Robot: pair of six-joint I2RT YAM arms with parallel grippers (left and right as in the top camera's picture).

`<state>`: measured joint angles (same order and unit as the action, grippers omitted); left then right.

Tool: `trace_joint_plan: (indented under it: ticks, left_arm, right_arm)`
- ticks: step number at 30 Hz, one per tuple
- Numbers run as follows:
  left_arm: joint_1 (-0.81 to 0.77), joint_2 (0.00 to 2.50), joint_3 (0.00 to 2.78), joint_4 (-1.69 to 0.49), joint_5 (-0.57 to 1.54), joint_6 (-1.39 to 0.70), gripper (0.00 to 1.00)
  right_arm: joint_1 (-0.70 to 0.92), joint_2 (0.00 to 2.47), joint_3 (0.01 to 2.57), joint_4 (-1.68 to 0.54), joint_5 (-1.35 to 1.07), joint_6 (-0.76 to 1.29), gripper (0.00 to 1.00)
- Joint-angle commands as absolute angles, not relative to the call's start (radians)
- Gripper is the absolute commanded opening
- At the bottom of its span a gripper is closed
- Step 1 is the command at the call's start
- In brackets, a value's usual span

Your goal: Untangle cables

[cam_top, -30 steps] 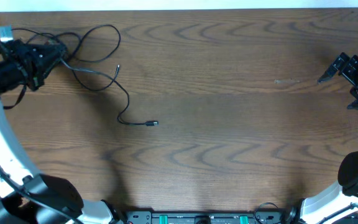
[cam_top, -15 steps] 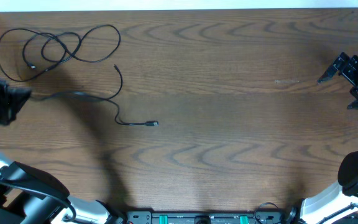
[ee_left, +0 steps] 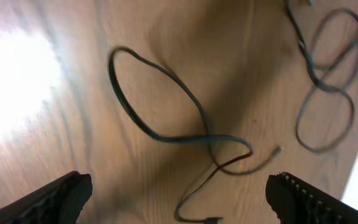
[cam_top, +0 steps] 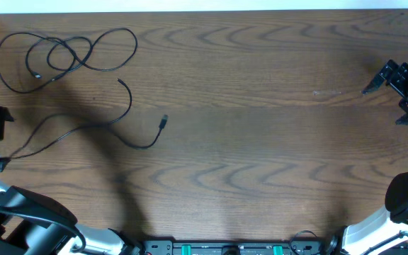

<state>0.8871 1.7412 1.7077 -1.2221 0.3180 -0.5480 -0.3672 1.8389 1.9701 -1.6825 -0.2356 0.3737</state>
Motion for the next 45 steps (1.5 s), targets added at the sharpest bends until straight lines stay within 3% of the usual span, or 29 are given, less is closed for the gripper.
trace_joint_plan:
  ticks: [1,8,17,22,34,39,45]
  left_arm:
    - [0.831,1.745,1.703,-1.224,0.489,-0.440,0.95]
    - [0.574,1.745,1.703,-1.217,0.521,-0.297,0.92]
    - [0.111,1.745,1.651,-1.223,0.090,-0.296,0.87]
    - [-0.062,1.750,1.581,-1.204,-0.022,-0.295,0.87]
    - [-0.143,1.874,1.424,-1.125,-0.101,-0.184,0.84]
    - [-0.144,1.959,1.406,-1.113,0.081,-0.041,0.85]
    - [-0.144,2.053,1.406,-1.070,0.089,-0.019,0.88]
  right_arm:
    - [-0.369,1.835,1.982,-1.683,-0.238,0.361,0.99]
    - [-0.369,1.835,1.982,-1.683,-0.238,0.361,0.99]
    - [-0.369,1.835,1.982,-1.683,-0.238,0.361,0.99]
    - [-0.369,1.835,1.982,-1.683,-0.238,0.361,0.99]
    - [-0.369,1.835,1.982,-1.683,-0.238,0.361,0.99]
    - [-0.369,1.835,1.982,-1.683,-0.238,0.361,0.99]
    - [-0.369,1.835,1.982,-1.683,-0.238,0.361,0.99]
